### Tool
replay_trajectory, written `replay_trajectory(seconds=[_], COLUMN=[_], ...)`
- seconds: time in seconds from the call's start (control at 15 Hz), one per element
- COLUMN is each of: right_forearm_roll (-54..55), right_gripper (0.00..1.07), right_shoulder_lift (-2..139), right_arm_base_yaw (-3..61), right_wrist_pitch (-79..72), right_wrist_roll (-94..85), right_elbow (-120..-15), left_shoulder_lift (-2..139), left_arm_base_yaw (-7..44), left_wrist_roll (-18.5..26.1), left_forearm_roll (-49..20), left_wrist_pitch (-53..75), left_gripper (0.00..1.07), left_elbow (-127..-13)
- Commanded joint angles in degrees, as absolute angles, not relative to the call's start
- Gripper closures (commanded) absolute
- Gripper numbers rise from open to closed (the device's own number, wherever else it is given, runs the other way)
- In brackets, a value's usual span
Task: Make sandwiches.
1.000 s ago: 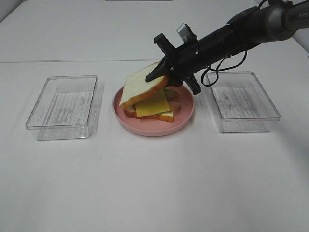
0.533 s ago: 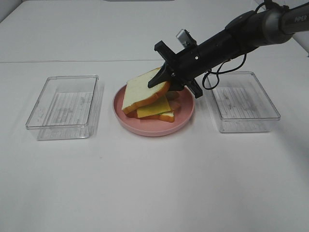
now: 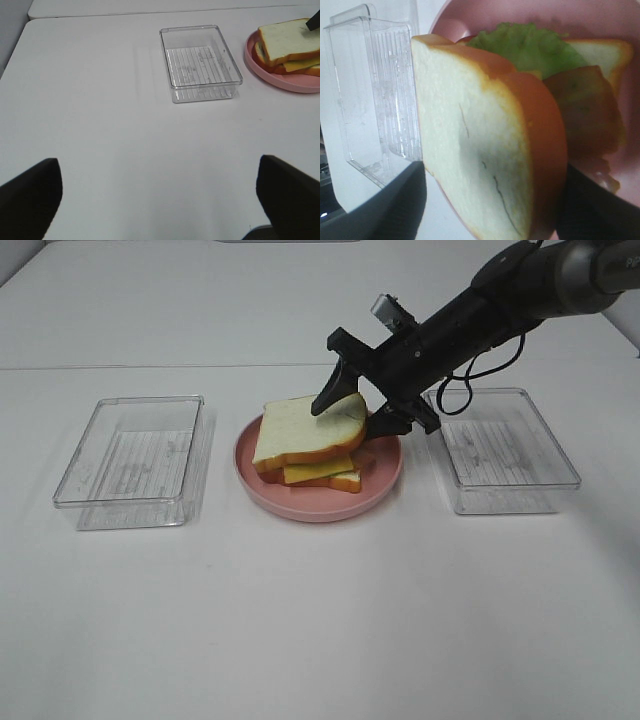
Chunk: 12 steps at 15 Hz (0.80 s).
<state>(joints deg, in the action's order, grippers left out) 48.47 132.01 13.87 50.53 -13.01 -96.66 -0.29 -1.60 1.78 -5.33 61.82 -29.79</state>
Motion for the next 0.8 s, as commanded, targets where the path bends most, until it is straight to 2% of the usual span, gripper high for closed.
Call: replay_trajectory(seconds=[0.07, 0.13, 0.2, 0.4, 0.53, 0.67, 0.8], right_forearm_roll=[41.31, 39.25, 31.05, 23.09, 13.75, 7.96, -3.84], right_gripper=[0.41, 0.41, 0.41, 0.39, 0.23, 0.15, 0.15], right_shoulder_lift=[129.2, 128.51, 126.22, 122.27, 118.95, 117.97, 117.97], right_arm_base_yaw=[13.92, 13.92, 13.92, 13.92, 13.98, 13.98, 13.58], right_wrist_pitch=[50.31, 50.31, 50.76, 50.76, 53.63, 57.58, 65.83], right_wrist_roll=[-10.31, -9.63, -6.3, -0.8, 2.75, 6.93, 10.66], right_elbow=[-96.83, -96.83, -96.83, -96.83, -98.26, -100.27, -104.45], left_shoulder_lift=[-1.38, -1.38, -1.38, -1.38, -1.38, -1.38, -1.38], left_arm_base_yaw=[-1.49, -1.49, -1.49, -1.49, -1.49, -1.49, -1.49], left_wrist_roll=[1.49, 1.49, 1.49, 1.49, 1.49, 1.55, 1.55], left_forearm_roll=[-5.9, -5.9, -5.9, -5.9, -5.9, -5.9, -5.9], left_wrist_pitch=[61.59, 61.59, 61.59, 61.59, 61.59, 61.59, 61.59], left_gripper=[0.09, 0.09, 0.09, 0.09, 0.09, 0.09, 0.09], left_elbow=[-29.62, -29.62, -29.62, -29.62, -29.62, -29.62, -29.62])
